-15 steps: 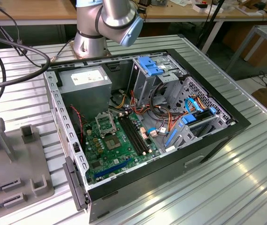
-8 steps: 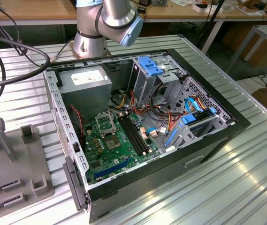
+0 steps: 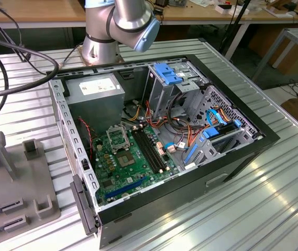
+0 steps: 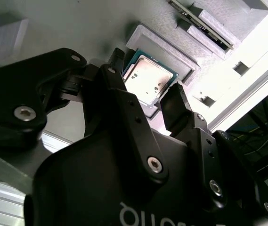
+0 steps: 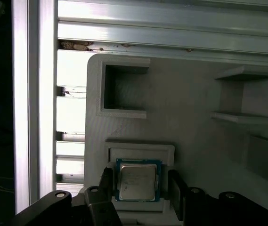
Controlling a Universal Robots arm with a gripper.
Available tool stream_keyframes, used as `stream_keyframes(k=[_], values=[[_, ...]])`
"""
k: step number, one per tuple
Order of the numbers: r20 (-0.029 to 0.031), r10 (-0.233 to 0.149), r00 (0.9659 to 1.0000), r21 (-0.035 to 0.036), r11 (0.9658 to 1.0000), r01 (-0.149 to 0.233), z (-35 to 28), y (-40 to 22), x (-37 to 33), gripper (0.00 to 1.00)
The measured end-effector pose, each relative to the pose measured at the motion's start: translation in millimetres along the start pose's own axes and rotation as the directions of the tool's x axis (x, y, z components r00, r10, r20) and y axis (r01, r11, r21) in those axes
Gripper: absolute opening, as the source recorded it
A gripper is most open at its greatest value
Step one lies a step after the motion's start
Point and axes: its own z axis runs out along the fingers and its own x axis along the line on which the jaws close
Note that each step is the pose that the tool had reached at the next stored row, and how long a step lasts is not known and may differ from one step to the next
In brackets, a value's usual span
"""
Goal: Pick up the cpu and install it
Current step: 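Pick up the cpu and move it towards the insertion slot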
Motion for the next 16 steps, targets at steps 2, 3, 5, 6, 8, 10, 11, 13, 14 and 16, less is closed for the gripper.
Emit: stream_keyframes(k=[2, 3, 5, 6, 8, 10, 11, 13, 14, 16], values=[[-0.0006, 0.000, 1.0000, 0.0000, 1.0000, 0.000, -0.1, -0.1, 0.0, 0.59], [-0.0005, 0.000, 1.0000, 0.0000, 1.0000, 0.000, -0.1, -0.1, 0.2, 0.59], [-0.0005, 0.000, 1.0000, 0.0000, 1.0000, 0.000, -0.1, -0.1, 1.0, 0.59], [-0.0003, 0.000, 1.0000, -0.0001, 1.0000, 0.000, 0.0, 0.0, 1.1, 0.59], [-0.0005, 0.000, 1.0000, 0.0000, 1.0000, 0.000, -0.1, 0.0, 1.2, 0.59], [-0.0010, 0.001, 1.0000, 0.0001, 1.0000, -0.001, -0.1, 0.0, 1.3, 0.59], [-0.0013, 0.002, 1.0000, 0.0001, 1.0000, -0.002, -0.1, 0.0, 1.3, 0.59], [-0.0015, 0.005, 1.0000, 0.0000, 1.0000, -0.005, -0.1, 0.0, 1.3, 0.59], [-0.0014, 0.005, 1.0000, 0.0000, 1.0000, -0.005, 0.0, 0.0, 1.3, 0.59], [-0.0014, 0.005, 1.0000, 0.0000, 1.0000, -0.005, 0.0, 0.0, 1.3, 0.59]])
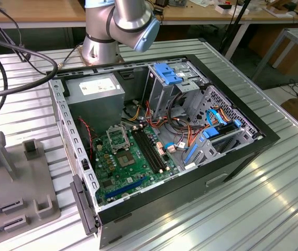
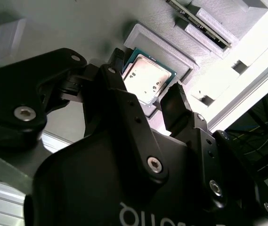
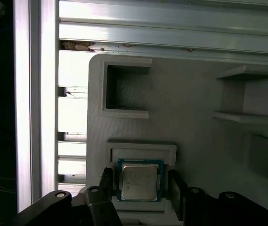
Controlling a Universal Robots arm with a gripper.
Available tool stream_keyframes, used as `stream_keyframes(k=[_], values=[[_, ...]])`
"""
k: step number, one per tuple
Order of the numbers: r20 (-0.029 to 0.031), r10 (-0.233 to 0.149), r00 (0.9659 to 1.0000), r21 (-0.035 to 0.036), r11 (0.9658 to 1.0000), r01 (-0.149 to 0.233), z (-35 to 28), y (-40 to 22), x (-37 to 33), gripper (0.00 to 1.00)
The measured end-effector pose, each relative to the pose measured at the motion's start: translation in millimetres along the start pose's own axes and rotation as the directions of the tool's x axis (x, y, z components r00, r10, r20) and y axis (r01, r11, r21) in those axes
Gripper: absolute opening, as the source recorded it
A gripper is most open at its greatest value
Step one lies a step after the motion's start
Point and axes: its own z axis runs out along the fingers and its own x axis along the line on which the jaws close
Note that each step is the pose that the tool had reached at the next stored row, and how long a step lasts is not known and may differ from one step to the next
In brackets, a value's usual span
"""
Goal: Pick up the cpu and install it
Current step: 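Pick up the cpu and move it towards the insertion slot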
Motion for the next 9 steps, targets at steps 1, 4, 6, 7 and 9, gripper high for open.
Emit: stream_keyframes(k=[1, 4, 6, 7, 9], values=[[-0.0001, 0.000, 1.0000, 0.0000, 1.0000, 0.000, 0.0, 0.0, 0.0, 0.59], [0.0000, 0.000, 1.0000, 0.0001, 1.0000, 0.000, 0.0, 0.0, 0.0, 0.59], [-0.0001, 0.000, 1.0000, 0.0002, 1.0000, 0.000, 0.0, 0.0, 0.0, 0.59], [0.0000, 0.000, 1.0000, 0.0002, 1.0000, 0.000, 0.0, 0.0, 0.0, 0.58], [0.0000, 0.000, 1.0000, 0.0002, 1.0000, 0.000, 0.0, 0.0, 0.0, 0.58]])
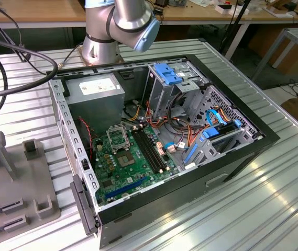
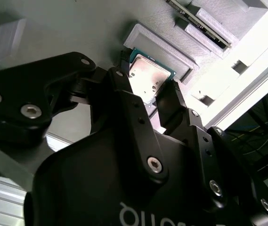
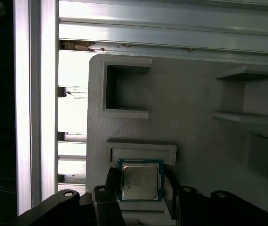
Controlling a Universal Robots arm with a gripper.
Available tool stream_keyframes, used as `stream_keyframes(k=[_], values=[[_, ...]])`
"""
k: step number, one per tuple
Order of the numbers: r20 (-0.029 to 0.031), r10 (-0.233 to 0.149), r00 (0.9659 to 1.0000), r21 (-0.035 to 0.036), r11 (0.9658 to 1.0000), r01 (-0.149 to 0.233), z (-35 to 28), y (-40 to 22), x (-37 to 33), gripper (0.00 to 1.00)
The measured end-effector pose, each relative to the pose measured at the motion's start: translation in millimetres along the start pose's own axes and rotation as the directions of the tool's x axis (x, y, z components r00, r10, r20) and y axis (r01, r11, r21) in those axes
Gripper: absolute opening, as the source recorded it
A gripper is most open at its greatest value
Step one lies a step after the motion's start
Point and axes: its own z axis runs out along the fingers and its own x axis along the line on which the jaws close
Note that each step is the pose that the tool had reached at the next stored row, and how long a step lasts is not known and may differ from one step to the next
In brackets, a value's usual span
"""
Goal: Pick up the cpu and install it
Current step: 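Pick up the cpu and move it towards the insertion slot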
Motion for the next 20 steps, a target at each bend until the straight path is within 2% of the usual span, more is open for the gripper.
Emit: stream_keyframes(k=[1, 15, 20], values=[[0.0000, 0.000, 1.0000, 0.0000, 1.0000, 0.000, 0.0, 0.0, 0.0, 0.50], [0.0002, 0.000, 1.0000, 0.0004, 1.0000, 0.000, -0.1, 0.0, 0.0, 0.47], [-0.0001, 0.000, 1.0000, 0.0004, 1.0000, 0.000, -3.6, -0.3, 0.0, 0.47]])
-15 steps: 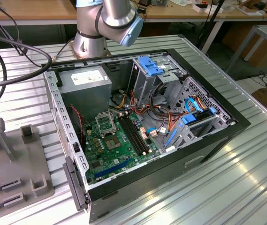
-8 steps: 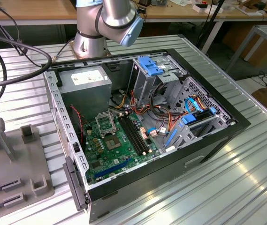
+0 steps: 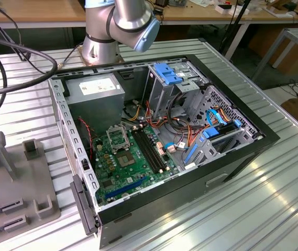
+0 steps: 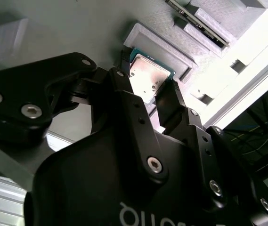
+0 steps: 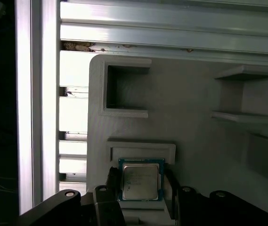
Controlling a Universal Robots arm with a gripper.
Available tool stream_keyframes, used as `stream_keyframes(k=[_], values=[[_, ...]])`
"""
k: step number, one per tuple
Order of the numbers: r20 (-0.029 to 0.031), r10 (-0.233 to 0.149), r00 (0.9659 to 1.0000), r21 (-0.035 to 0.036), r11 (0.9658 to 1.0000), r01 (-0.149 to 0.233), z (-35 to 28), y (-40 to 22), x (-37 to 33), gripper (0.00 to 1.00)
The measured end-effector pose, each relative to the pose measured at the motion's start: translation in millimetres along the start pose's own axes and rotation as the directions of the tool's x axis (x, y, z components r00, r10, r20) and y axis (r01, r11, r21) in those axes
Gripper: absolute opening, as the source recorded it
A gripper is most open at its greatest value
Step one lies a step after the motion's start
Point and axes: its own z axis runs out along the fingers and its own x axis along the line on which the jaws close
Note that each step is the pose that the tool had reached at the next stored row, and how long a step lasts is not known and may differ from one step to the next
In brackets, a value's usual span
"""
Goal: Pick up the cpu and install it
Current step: 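Pick up the cpu and move it towards the insertion slot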
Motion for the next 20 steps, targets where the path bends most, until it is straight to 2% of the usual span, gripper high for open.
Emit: stream_keyframes(k=[10, 18, 19, 20], values=[[-0.0001, 0.000, 1.0000, 0.0001, 1.0000, 0.000, -11.2, -0.7, -0.2, 0.47], [-0.0008, 0.000, 1.0000, -0.0001, 1.0000, 0.000, -24.4, -1.6, -0.4, 0.47], [-0.0013, 0.000, 1.0000, -0.0001, 1.0000, 0.000, -28.5, -1.9, -0.5, 0.47], [-0.0031, 0.000, 1.0000, -0.0003, 1.0000, 0.000, -39.4, -2.6, -0.7, 0.47]])
